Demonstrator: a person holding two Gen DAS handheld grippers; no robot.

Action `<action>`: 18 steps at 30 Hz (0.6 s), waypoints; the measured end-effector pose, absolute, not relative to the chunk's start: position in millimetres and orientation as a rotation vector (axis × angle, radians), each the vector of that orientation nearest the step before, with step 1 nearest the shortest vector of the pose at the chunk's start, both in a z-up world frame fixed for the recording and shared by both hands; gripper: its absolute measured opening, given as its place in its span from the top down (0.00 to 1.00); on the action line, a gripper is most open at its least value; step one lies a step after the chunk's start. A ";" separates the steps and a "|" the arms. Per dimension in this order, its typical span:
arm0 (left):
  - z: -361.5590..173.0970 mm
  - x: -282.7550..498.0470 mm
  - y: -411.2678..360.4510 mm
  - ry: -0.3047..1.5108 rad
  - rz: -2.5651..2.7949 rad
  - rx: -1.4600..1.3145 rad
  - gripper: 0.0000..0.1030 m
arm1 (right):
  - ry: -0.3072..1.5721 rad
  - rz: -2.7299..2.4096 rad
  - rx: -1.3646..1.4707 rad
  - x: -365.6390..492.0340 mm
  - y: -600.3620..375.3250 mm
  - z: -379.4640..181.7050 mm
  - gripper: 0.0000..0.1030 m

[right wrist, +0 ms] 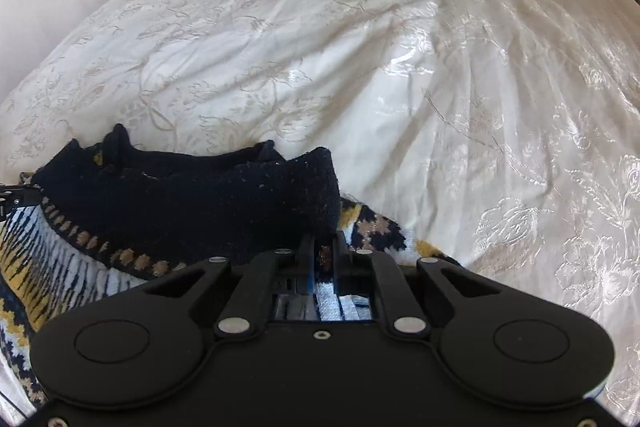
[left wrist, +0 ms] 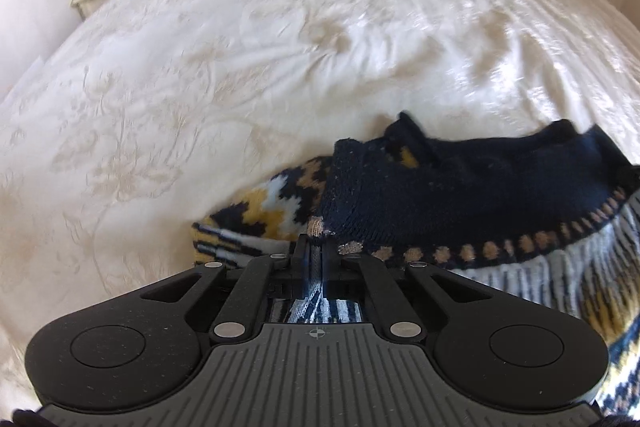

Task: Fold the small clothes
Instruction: 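Open both grippers and press the folded hem flat on the sweater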

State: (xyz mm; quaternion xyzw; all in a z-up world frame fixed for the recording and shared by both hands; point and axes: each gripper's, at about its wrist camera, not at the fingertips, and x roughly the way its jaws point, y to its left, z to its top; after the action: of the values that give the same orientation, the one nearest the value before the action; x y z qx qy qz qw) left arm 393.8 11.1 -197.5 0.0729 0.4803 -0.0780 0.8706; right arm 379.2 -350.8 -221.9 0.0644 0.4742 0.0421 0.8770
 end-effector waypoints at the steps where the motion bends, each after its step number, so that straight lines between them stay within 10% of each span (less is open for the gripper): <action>1: -203.4 396.0 13.1 1.020 -0.150 0.144 0.94 | 1.012 0.078 0.139 382.7 -351.4 -228.8 0.86; 7: -210.8 390.4 10.1 1.010 -0.149 0.186 0.90 | 1.053 0.051 0.162 388.3 -353.6 -245.0 0.84; 12: -191.7 385.9 28.3 1.020 -0.152 0.120 0.60 | 0.996 0.095 0.259 371.8 -372.0 -230.8 0.32; 18: -172.7 347.6 45.2 1.031 -0.128 0.031 0.41 | 0.941 0.100 0.346 324.8 -386.4 -213.7 0.11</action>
State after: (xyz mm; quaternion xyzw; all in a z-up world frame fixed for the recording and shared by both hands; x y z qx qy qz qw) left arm 347.6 45.2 -172.7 0.0146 0.4926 -0.0613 0.8679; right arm 324.8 -386.4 -213.7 0.1656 0.4509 0.0481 0.8758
